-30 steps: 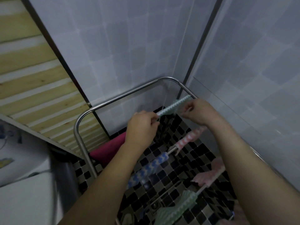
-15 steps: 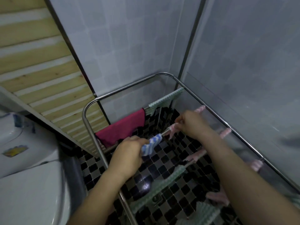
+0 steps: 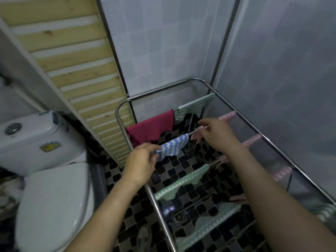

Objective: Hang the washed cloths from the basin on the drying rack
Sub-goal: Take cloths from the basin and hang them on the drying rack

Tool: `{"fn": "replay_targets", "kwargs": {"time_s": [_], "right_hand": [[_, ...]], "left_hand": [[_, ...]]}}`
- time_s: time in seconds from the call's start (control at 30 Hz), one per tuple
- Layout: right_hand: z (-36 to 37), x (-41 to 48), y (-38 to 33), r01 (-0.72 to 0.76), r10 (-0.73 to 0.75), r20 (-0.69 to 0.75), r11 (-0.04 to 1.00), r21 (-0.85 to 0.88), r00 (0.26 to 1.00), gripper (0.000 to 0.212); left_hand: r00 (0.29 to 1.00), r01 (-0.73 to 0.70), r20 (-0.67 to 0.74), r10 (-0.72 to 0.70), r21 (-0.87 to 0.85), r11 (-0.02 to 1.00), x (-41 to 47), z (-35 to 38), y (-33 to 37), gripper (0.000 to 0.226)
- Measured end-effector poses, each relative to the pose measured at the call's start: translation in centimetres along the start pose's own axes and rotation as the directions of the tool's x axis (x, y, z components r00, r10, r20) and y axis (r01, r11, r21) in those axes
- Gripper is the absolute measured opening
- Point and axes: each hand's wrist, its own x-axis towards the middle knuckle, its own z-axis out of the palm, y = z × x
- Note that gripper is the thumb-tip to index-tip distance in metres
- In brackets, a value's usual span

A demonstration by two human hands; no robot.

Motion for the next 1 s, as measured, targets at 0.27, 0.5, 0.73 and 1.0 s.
{"fn": "replay_targets", "kwargs": {"time_s": [0.27, 0.5, 0.73, 1.0], "right_hand": [[0.6, -6.0, -7.5, 0.099, -0.105, 0.013, 0.968, 0.228, 0.994, 0.022], [3.5, -12.8, -16.1, 0.195, -0.227, 0.039, 0.902, 0.385, 0.973, 0.015], [7.7, -20.9, -24.1, 0.232, -0.327, 0.082, 0.804, 0.548, 0.941, 0.015], [17.3, -33.6, -36.6, 0.106, -0.501, 0.418, 0.726, 0.679, 0.758, 0.014]], "left_hand": [[0.982, 0.129, -0.099, -0.158, -0.255, 0.958, -6.0, -3.7, 0.1, 0.016], [0.962, 0.133, -0.184, -0.203, -0.334, 0.933, -13.7, -9.0, -1.9, 0.022], [0.919, 0.169, -0.28, -0.277, -0.354, 0.92, -24.8, -14.8, -5.6, 0.02], [0.689, 0.461, -0.404, -0.601, -0.396, 0.794, -43.7, -20.5, -13.0, 0.026]]}}
